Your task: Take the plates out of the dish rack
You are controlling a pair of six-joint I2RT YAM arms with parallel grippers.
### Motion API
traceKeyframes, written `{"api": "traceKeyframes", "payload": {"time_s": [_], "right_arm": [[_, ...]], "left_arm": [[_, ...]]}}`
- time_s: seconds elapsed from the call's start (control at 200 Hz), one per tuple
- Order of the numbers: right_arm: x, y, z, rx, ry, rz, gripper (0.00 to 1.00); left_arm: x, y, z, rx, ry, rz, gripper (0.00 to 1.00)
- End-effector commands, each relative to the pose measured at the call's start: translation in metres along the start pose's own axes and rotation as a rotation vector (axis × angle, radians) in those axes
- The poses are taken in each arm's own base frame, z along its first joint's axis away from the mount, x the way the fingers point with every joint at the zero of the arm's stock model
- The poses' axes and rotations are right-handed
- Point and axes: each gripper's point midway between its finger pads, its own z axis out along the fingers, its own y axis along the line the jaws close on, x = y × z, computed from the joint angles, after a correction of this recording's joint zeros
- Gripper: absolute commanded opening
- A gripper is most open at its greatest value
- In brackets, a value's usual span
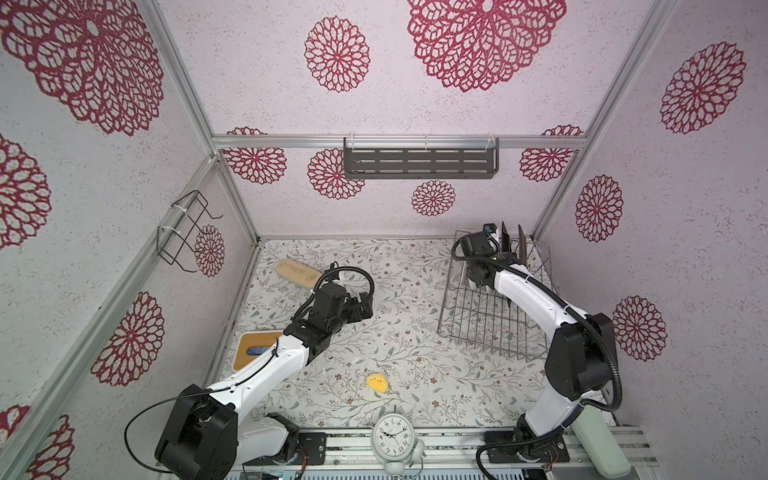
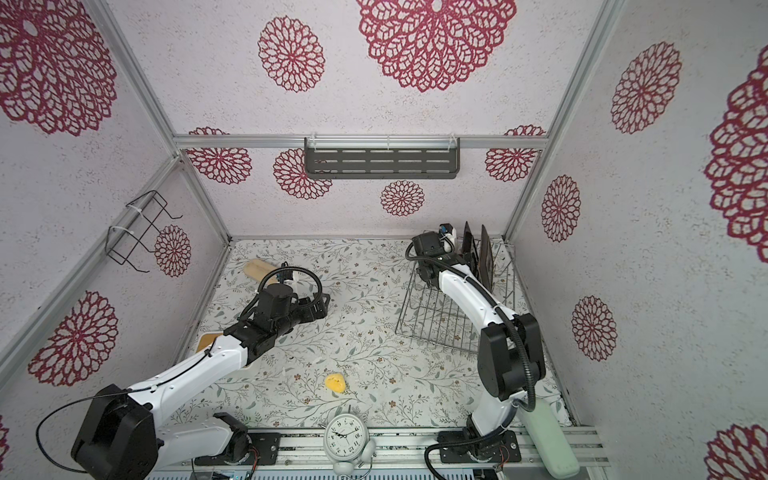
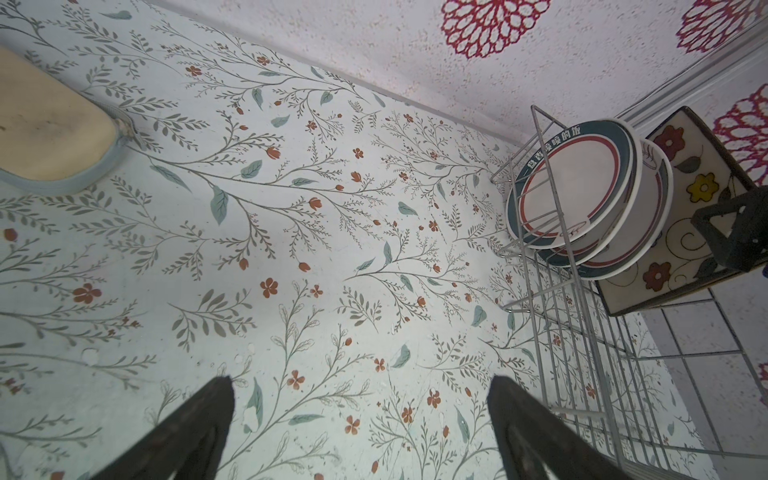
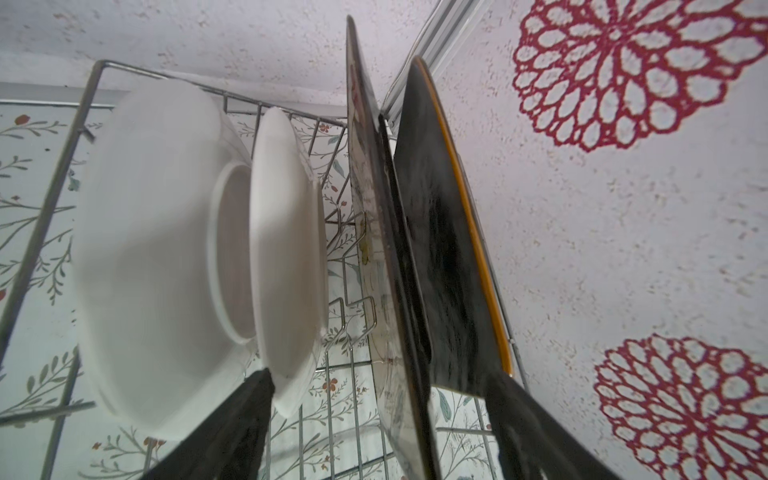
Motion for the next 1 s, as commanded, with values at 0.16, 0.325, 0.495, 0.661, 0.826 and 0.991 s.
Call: {"api": "traceKeyframes", "payload": {"time_s": [0.16,0.325,0.495,0.661,0.826,0.991], "right_arm": [[-0.018,-0.004,0.007,0.003,-0.024,0.007,0.73],[-0.016,-0.004,0.013,0.006,-0.024,0.011,0.68],[-0.014,-0.006,0.02,0.036,-0.015,0.002,0.62],[-0.01,-0.011,0.026,0.087,-0.008,-0.018,0.57],[-0.007,-0.01,0.029,0.084,0.0,-0.014,0.55],[-0.005,-0.011,0.033,0.093,0.007,-0.023,0.5]], "left_arm": [[-0.011,-0.016,-0.001,0.039,-0.02,-0.007,1.0],[-0.016,-0.026,-0.001,0.071,-0.02,-0.007,1.0],[-0.02,-0.03,-0.003,0.077,-0.025,0.0,1.0],[-0.02,-0.027,-0.003,0.063,-0.03,0.006,1.0],[-0.02,-0.027,-0.002,0.057,-0.029,0.012,0.99],[-0.02,-0.025,-0.002,0.049,-0.028,0.015,0.99]]}}
